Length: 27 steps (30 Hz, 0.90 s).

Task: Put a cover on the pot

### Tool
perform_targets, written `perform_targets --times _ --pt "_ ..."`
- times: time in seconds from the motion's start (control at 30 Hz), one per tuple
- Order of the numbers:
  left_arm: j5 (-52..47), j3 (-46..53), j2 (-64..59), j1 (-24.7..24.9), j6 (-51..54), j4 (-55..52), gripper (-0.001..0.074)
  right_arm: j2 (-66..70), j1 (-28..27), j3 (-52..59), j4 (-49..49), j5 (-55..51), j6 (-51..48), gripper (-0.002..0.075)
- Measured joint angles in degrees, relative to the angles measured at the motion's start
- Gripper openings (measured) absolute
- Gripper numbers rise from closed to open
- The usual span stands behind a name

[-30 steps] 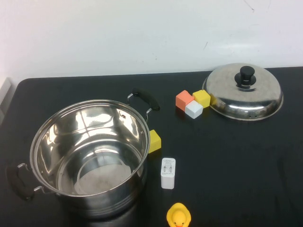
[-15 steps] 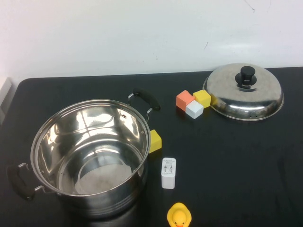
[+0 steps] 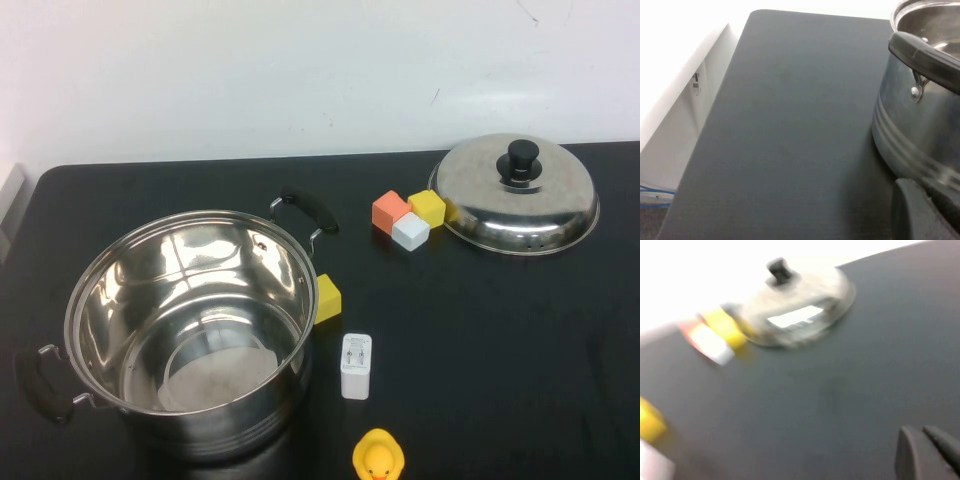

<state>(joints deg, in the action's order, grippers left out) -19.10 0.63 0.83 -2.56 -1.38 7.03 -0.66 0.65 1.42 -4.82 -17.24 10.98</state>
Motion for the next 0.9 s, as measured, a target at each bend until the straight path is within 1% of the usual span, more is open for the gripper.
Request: perform_targets --times 0.1,0.13,0.2,0.5,0.63,0.73,0.83,0.9 --pt "0.0 0.0 0.0 0.0 0.0 0.0 -0.0002 0.0 0.0 0.1 -14.7 2.3 5.5 -0.0002" --pt "0.0 0.0 0.0 0.0 0.0 0.0 -0.0002 0.0 0.0 0.1 -18.1 2.8 6.1 -0.0002" --pt "0.0 0.0 0.0 0.0 0.0 0.0 -0.0002 0.0 0.0 0.1 -21.5 3.2 6.1 -0.0002" --pt "0.0 0.0 0.0 0.0 0.0 0.0 -0.0002 0.0 0.0 0.1 -23.1 3.9 -4.9 -0.0002" --pt "0.0 0.0 0.0 0.0 0.0 0.0 -0.0002 0.0 0.0 -0.1 -24.6 2.8 -12.2 -0.0002" --pt "0.0 0.0 0.0 0.0 0.0 0.0 -0.0002 0.0 0.0 -3.5 -25.6 1.5 -20.0 -0.0002" --pt "0.0 0.0 0.0 0.0 0.0 0.0 -0.0002 0.8 0.0 -10.1 -26.0 1.2 -28.7 -0.0002" --pt "0.0 0.0 0.0 0.0 0.0 0.0 -0.0002 4.0 0.0 -14.3 -26.1 0.7 -33.7 -0.0002"
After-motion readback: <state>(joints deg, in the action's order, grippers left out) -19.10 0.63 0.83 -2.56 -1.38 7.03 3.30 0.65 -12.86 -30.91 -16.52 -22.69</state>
